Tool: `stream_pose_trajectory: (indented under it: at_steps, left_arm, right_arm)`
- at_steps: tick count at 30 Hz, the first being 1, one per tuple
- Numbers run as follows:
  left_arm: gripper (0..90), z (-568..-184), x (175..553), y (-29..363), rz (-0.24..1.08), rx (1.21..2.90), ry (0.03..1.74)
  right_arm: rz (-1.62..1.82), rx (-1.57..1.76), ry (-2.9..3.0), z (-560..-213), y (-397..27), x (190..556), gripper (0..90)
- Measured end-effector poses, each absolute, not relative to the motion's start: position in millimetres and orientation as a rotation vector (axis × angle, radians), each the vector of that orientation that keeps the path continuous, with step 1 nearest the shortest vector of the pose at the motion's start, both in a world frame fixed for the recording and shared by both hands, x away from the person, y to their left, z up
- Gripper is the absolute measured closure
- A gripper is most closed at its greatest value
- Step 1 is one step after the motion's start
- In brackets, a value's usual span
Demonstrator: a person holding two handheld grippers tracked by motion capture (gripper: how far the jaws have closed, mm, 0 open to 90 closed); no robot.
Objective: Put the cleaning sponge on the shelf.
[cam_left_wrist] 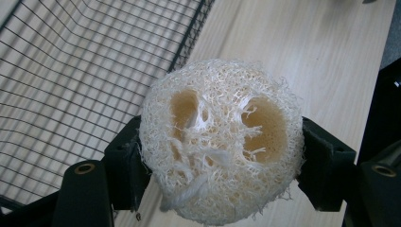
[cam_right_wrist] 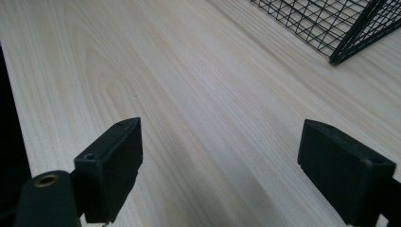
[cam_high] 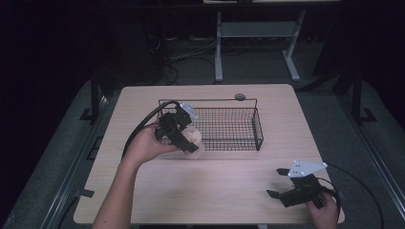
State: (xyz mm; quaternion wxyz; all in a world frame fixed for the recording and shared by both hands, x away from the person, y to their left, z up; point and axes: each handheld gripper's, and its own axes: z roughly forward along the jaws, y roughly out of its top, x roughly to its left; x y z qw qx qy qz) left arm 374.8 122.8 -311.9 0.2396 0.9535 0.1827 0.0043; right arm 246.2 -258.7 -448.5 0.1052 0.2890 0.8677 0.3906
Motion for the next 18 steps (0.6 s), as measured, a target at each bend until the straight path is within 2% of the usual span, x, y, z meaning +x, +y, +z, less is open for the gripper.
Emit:
stream_pose_trajectory:
  at_steps: [18]
  left_arm:
    - [28.6, -295.4, 412.4, 118.3, 0.052, 2.616, 0.543]
  right_arm:
    - [1.144, 0.844, 2.554, -448.0, -257.8, 246.2, 14.2]
